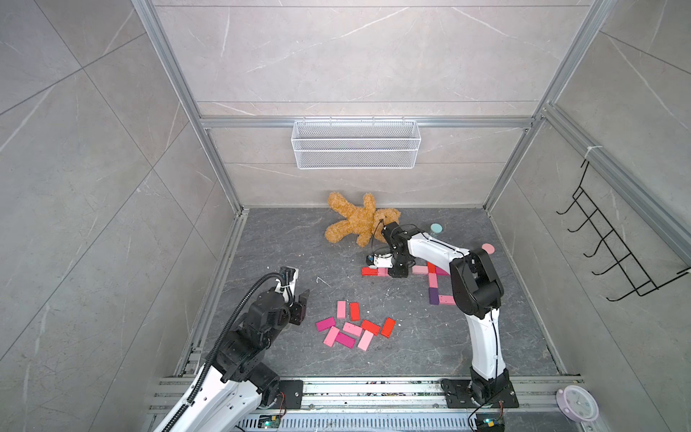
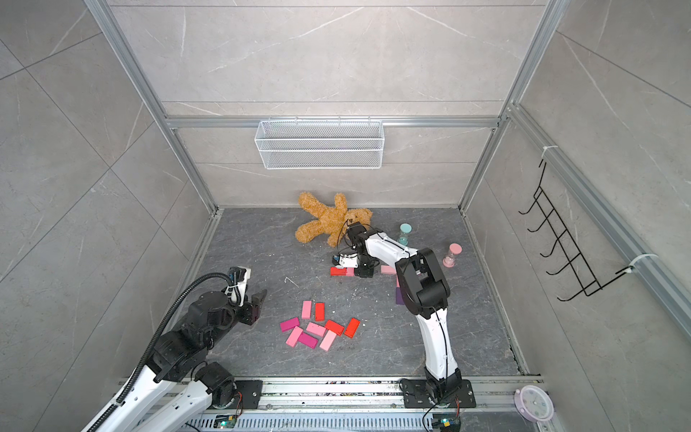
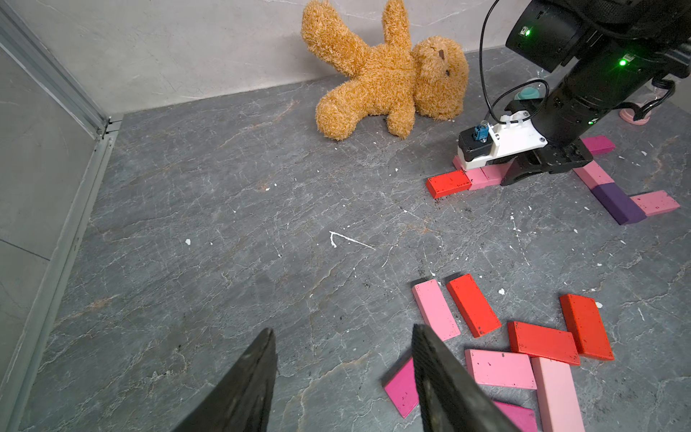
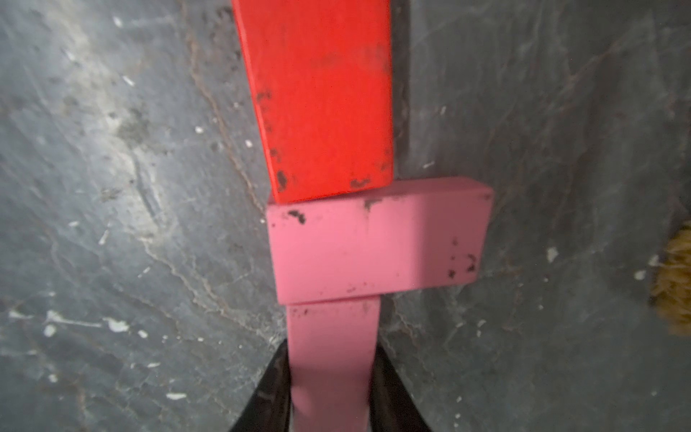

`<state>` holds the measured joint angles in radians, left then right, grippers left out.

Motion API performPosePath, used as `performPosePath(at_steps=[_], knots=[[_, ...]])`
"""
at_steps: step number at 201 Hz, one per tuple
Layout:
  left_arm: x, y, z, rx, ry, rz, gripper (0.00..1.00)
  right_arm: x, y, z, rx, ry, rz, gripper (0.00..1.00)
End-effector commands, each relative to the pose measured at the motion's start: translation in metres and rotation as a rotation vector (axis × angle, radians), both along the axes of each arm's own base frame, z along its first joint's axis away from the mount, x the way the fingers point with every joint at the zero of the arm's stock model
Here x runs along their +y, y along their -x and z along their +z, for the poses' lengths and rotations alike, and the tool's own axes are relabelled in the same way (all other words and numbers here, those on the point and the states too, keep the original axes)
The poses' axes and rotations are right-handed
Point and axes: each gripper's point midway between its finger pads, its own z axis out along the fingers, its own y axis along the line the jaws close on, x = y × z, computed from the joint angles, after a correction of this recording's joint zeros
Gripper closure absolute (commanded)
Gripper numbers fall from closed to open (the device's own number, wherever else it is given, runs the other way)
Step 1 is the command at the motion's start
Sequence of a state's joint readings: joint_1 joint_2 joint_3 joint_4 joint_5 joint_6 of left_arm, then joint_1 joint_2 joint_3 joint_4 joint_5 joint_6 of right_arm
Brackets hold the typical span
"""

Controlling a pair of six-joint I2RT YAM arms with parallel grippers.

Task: Assemble the letter t with building blocks
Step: Assemble the building block at the center of the board.

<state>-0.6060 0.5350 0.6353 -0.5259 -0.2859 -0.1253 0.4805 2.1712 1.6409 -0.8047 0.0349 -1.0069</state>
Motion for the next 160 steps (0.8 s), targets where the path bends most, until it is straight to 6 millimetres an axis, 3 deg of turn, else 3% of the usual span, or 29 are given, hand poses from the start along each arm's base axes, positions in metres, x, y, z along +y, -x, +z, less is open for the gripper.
performPosePath(at_steps=[1,160], knots=[[-0.0037,-0.0030,0.0080,-0.036,0.012,-0.016,0.40,-0.0054,0.0346,-0.0511,0.158,0.062,0.041,0.69],[0.0029,-0.0028,0.0076,-0.033,0.007,0.019,0.37,-0.0066,0.0278,-0.0518,0.145,0.090,-0.002,0.55]])
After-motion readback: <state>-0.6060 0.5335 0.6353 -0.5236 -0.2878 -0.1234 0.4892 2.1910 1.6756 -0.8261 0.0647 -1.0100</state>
